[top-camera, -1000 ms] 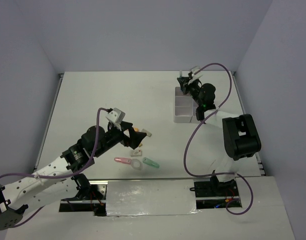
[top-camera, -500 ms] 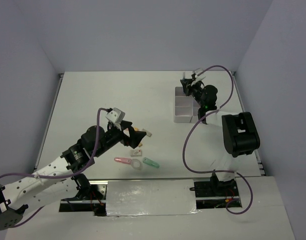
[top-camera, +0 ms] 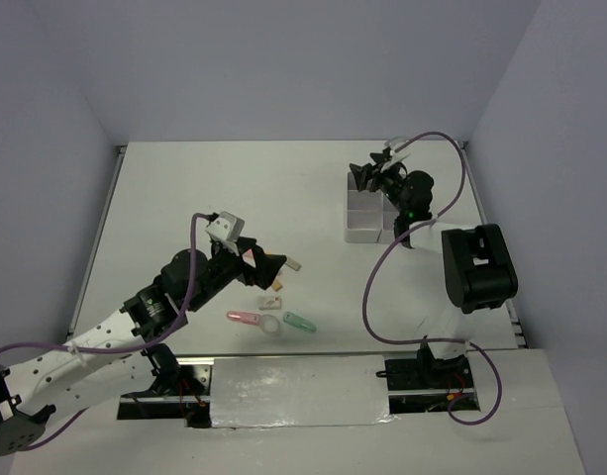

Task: Sort the stationery into containers
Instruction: Place the pen in the storage box, then pick up the stationery from the center of the board.

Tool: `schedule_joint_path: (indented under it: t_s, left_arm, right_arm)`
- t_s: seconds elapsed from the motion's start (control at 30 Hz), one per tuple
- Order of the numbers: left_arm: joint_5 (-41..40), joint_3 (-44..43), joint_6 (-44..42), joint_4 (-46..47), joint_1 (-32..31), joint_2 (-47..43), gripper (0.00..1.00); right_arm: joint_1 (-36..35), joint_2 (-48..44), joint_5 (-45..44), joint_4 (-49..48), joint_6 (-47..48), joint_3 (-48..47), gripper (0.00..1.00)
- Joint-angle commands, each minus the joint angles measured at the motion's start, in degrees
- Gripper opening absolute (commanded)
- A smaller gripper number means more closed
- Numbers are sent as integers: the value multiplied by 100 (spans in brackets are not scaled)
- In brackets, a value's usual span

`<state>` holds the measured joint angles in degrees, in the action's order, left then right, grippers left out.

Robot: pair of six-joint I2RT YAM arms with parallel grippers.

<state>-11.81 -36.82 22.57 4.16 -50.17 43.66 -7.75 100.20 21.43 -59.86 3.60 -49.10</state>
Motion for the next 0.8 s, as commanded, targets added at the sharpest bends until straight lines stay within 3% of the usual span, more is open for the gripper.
schedule_joint_path:
  t_s: [0.0,0.1,0.17,0.3,0.43,0.57,0.63,0.7,0.77]
  left_arm:
    - [-707,-184,203,-37,-19,98,99]
    - [-1251,-413,536,-398,7,301,99]
    - [-1646,-554,809,-940,25,380,99]
    - [-3052,-1186,1994,-2382,87,485,99]
    - [-4152,-1670,2884,-3947,340,442,99]
    - [-4110,-1960,2658,-4538,719,222,99]
    - [-3796,-2101,2465,-4706,754,152,99]
    - [-3391,-2338,1754,-4679,781,160,99]
    - [-2959,-2488,1059,-4810,781,239,99]
  right_arm:
    - [63,-701,63,-457,-218,181,73]
    - [2,-1386,-147,-64,-579,208,82]
    - [-121,-1739,-358,437,-658,68,100]
    - [-936,-2198,-754,2879,-554,-817,100]
    - [-2027,-1988,-2122,4594,-70,-1443,100]
    - [-2976,-1523,-3327,5842,-78,-1883,100]
    - [-3345,-1303,-3478,6281,-61,-2050,100]
    - [-3435,-960,-3182,6907,-8,-2226,99]
    - [-3444,-635,-2420,7110,342,-2218,89]
